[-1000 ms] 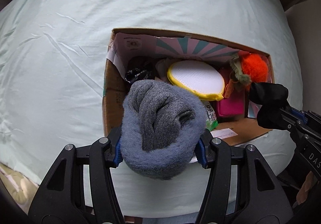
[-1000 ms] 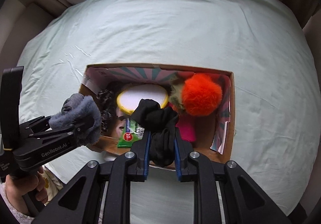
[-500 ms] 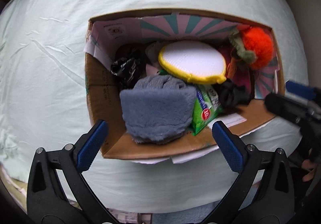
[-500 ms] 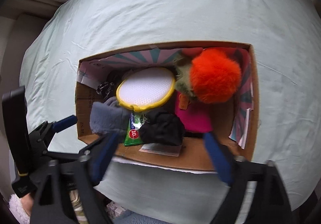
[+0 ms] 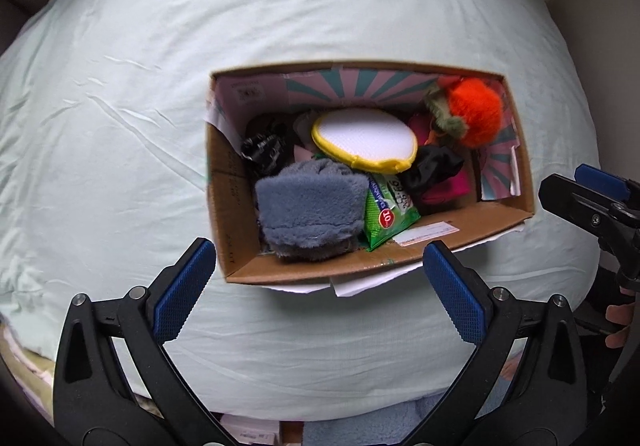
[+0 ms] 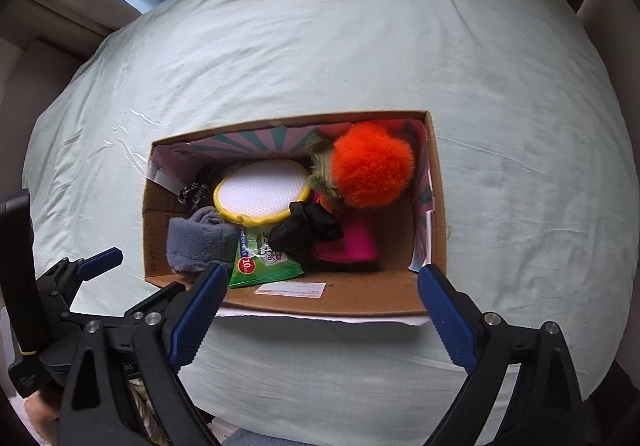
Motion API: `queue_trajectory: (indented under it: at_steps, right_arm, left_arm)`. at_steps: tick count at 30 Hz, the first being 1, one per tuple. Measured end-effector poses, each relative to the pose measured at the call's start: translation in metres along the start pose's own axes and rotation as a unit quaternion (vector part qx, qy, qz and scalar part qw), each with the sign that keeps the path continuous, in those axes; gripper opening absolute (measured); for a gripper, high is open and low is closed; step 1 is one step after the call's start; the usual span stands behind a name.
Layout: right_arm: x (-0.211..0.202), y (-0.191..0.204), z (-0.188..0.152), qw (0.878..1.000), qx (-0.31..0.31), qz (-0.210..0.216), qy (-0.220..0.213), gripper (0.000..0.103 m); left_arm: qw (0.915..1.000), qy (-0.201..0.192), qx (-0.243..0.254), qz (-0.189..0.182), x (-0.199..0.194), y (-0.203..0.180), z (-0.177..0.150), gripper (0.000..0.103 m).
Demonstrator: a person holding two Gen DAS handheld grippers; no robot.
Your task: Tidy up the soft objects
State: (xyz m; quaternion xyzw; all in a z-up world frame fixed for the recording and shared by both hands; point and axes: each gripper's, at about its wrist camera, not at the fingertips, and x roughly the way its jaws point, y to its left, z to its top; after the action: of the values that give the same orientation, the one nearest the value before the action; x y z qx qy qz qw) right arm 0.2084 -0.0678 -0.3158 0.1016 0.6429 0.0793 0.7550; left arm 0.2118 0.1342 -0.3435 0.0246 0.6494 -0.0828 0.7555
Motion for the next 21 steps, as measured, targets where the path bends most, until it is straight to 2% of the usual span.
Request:
queue_trajectory:
  at_steps: [6,10,15,21]
  right_arm:
    - [-0.062,0.003,-0.004,0.999,-0.008,0.013,-0.049,0.095]
    - [-0.126,0.007,-0.01,0.994,-0.032,0.007,-0.107,0.095]
    - [-0.212,0.008,-0.026,0.98,-0.047,-0.008,-0.195,0.095]
    - [-0.293,0.008,-0.057,0.953,-0.062,-0.026,-0.294,0.095]
  left_arm:
    - [0.9975,-0.07,-0.009,-0.006,-0.072,-0.005,-0.002,0.103]
    - [0.9896,-0.141,-0.026,-0.011,-0.143,-0.017,-0.008,0.103]
    - [0.9728,-0.229,-0.032,-0.005,-0.227,-0.038,-0.021,0.103]
    - [0.9409,-0.338,-0.028,0.003,-0.308,-0.061,-0.052,0.103]
